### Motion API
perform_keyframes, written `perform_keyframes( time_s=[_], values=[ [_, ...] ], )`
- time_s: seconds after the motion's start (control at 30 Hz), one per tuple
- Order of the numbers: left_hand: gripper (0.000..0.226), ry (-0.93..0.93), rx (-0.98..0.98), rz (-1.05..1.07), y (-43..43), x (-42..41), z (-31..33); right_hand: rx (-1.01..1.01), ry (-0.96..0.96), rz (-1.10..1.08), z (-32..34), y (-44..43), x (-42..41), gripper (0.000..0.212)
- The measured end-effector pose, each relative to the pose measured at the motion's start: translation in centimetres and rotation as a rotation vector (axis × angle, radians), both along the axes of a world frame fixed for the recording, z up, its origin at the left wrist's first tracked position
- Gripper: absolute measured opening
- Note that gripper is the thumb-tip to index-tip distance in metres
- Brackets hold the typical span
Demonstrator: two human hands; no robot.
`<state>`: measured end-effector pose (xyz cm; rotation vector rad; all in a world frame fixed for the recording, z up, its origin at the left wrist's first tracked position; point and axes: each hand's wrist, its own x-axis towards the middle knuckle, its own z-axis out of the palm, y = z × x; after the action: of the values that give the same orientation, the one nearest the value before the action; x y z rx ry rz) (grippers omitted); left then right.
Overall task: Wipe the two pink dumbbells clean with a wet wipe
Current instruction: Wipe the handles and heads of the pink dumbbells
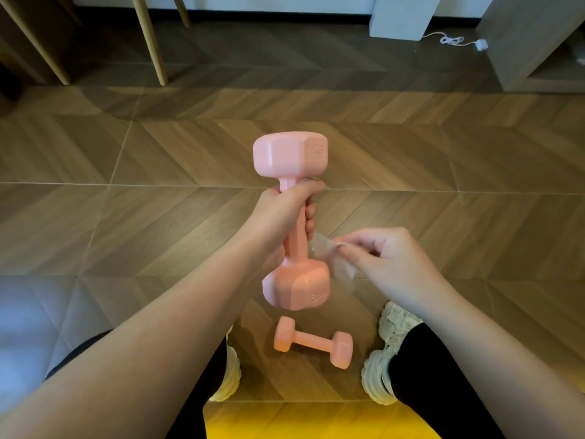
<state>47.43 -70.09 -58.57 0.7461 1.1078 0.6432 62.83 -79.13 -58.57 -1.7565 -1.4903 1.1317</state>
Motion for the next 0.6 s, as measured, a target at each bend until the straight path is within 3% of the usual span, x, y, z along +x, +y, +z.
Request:
perform_keyframes(
  time_s=[0.17, 0.43, 0.6],
  values=[
    [0.029, 0.014, 0.016, 0.001, 0.1, -0.2, 0.0, -0.134, 0.279, -0.379, -0.3, 0.3, 0.2, 0.016],
    [0.032, 0.007, -0.021, 0.01, 0.2, 0.0, -0.1, -0.313, 0.501, -0.06, 0.4, 0.1, -1.1, 0.031],
    [0.03, -0.021, -0.054, -0.007, 0.0, 0.2, -0.1, -0.285, 0.451, -0.173, 0.1, 0.5, -0.9, 0.034]
  ],
)
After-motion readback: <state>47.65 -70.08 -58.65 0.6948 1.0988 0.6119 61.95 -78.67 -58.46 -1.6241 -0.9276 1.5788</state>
